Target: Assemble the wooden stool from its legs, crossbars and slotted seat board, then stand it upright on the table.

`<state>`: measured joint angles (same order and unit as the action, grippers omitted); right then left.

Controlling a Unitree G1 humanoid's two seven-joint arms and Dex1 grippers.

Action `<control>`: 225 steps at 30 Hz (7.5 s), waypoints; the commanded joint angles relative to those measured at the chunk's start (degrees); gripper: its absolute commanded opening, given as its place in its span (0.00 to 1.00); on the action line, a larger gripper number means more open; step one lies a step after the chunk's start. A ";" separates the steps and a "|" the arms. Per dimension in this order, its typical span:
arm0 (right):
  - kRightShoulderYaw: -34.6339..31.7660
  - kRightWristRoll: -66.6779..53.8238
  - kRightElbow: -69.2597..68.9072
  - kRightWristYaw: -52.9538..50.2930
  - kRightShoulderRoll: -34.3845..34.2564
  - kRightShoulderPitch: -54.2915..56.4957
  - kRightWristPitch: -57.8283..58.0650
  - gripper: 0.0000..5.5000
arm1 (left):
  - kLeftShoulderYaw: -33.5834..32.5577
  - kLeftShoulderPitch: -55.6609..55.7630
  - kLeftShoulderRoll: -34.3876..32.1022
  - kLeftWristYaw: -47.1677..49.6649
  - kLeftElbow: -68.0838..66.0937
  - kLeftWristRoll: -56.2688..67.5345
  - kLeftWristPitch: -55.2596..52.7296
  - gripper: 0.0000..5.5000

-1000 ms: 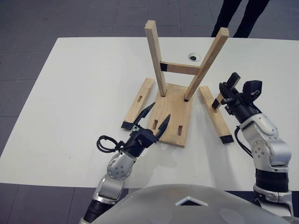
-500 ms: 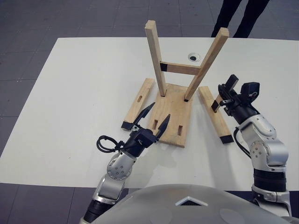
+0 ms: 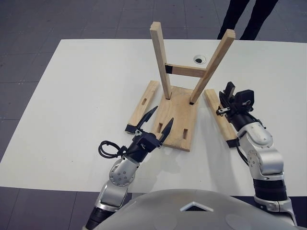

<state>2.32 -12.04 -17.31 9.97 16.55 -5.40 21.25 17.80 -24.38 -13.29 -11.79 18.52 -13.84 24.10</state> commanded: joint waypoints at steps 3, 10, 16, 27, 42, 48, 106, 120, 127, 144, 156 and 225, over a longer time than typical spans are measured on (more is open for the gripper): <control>-1.11 1.02 8.40 -1.66 -1.54 -8.23 6.77 0.07 | -0.38 -0.70 0.20 0.70 1.39 0.09 -0.81 0.55; -4.68 0.55 6.96 -2.40 -3.53 -8.97 4.08 0.07 | -0.83 -0.32 0.26 0.62 0.89 0.53 -0.62 0.55; -6.32 2.09 0.36 -2.46 -1.95 -8.76 0.39 0.07 | -1.01 -0.14 0.35 0.57 0.65 0.60 -0.60 0.55; -11.71 2.62 -17.13 -2.74 0.90 -4.37 4.40 0.07 | -1.14 -0.41 0.46 0.66 1.02 0.34 -0.75 0.55; -6.39 2.40 -3.89 -1.35 -4.39 -13.18 6.19 0.07 | -1.48 -1.98 0.15 0.39 1.70 0.53 -0.75 0.55; -6.45 3.94 -6.62 -1.75 -3.54 -12.65 3.99 0.19 | -1.38 -2.12 0.33 0.39 1.59 0.43 -0.64 0.55; -18.93 -8.24 -18.53 -1.28 1.80 10.41 22.70 0.21 | -1.35 0.14 1.29 1.66 -1.77 -0.22 0.34 0.55; -20.18 -13.65 -18.45 -4.56 2.59 20.88 34.58 0.02 | -1.10 -1.58 1.17 1.90 -1.05 -0.38 0.37 0.55; -14.17 -10.33 -12.82 -5.24 1.05 21.08 31.62 0.02 | -1.02 -1.70 1.18 2.03 -1.11 -0.60 0.49 0.55; -11.87 -6.56 -12.23 -4.57 1.26 22.68 30.16 0.02 | -0.80 -1.12 1.28 2.20 -1.82 -0.56 0.46 0.55; -12.45 -6.57 -15.34 -5.34 -0.02 27.14 28.74 0.02 | -0.96 -1.08 1.13 2.31 -1.65 -0.38 0.27 0.55; -15.89 -1.38 -23.64 7.12 1.04 -32.96 15.05 0.61 | -3.45 -1.52 0.50 2.05 -1.36 1.19 -0.08 0.55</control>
<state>-13.44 -13.95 -41.48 17.84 16.64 -38.94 34.60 14.11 -26.14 -12.83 -9.76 16.87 -12.56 24.62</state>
